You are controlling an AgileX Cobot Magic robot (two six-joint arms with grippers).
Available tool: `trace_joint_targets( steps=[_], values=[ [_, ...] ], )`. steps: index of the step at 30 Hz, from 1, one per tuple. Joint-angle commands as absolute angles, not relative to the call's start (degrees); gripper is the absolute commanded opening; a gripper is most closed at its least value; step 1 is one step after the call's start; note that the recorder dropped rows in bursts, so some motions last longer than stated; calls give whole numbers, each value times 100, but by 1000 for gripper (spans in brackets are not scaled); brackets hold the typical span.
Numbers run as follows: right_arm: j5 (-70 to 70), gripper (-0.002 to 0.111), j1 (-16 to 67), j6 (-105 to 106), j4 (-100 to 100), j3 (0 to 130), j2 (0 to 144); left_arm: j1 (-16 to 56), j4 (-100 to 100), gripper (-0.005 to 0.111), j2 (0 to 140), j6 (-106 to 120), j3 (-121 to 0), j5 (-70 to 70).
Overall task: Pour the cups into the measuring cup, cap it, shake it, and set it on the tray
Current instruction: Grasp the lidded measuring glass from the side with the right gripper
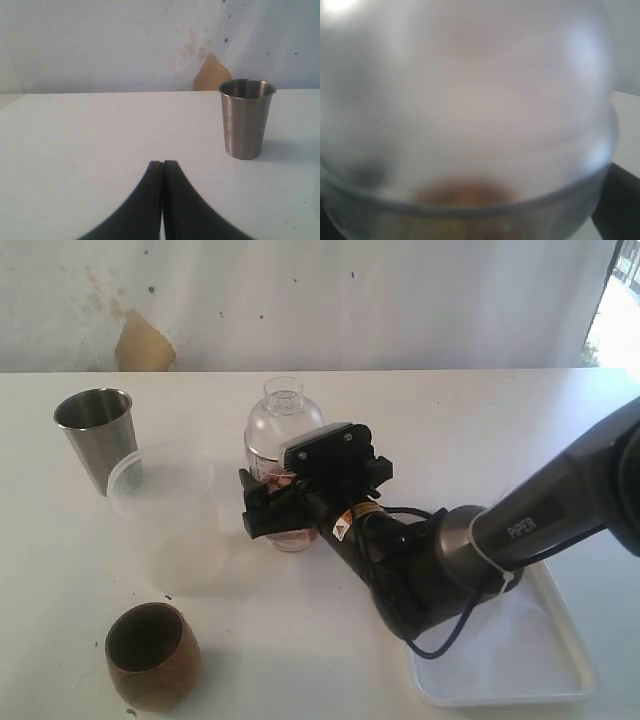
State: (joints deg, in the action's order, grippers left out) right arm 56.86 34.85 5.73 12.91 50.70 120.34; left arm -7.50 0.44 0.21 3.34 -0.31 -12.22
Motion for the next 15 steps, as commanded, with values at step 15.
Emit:
trace_joint_targets(
  steps=[15],
  values=[
    [5876, 105, 3479, 461, 1314, 5088, 12149, -728, 43, 0, 0, 334, 0, -1172]
  ],
)
